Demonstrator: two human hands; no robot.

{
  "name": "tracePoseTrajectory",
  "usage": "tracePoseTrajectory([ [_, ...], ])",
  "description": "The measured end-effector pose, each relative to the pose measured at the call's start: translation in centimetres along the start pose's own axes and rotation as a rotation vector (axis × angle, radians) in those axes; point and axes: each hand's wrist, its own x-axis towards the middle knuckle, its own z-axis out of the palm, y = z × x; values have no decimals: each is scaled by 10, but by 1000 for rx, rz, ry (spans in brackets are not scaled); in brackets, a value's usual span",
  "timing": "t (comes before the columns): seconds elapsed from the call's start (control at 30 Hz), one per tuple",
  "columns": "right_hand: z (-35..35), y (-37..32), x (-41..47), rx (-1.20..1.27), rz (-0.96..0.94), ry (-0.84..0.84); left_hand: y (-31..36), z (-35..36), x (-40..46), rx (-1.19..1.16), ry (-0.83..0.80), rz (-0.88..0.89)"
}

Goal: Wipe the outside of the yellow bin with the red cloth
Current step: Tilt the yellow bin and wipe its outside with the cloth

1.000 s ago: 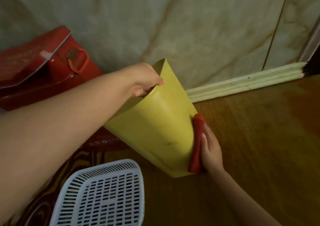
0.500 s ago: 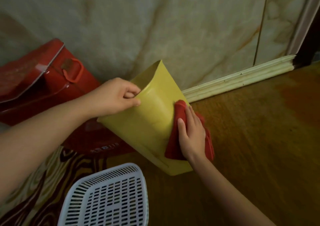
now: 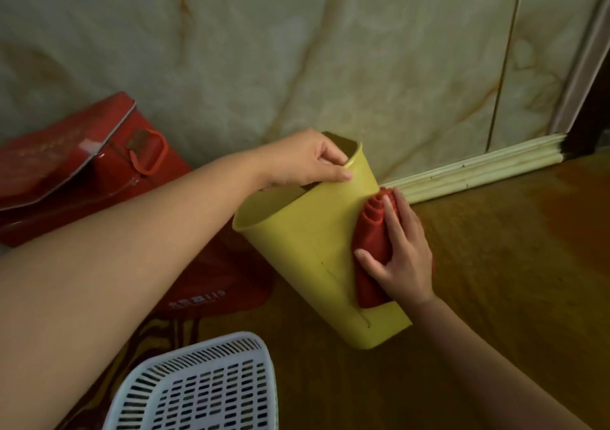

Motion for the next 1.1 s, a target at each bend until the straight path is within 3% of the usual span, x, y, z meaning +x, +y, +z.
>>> tracePoseTrajectory([
  [0.2, -5, 42, -46, 103, 355, -22, -46, -7, -56, 531, 30, 48],
  [0.3, 1, 33, -51, 125, 486, 34, -45, 4, -59, 550, 136, 111],
  [0.43, 4, -6, -12, 143, 747, 247, -24, 17, -42, 479, 212, 124],
  [0.57, 3, -50, 35, 128, 449, 194, -5, 28, -22, 421, 256, 137],
  [0.7, 7, -28, 23, -1, 232, 47, -5, 26, -15, 387, 319, 100],
  [0.77, 9, 3, -11, -1, 322, 15, -6, 25, -13, 384, 328, 65],
  [0.93, 5, 52, -56, 275, 1065, 92, 0, 26, -1, 300, 324, 14],
  [1.0, 3, 38, -46, 258, 1076, 96, 4, 29, 2, 323, 346, -8],
  [1.1, 1, -6, -19, 229, 814, 120, 14, 35, 8, 379, 397, -21],
])
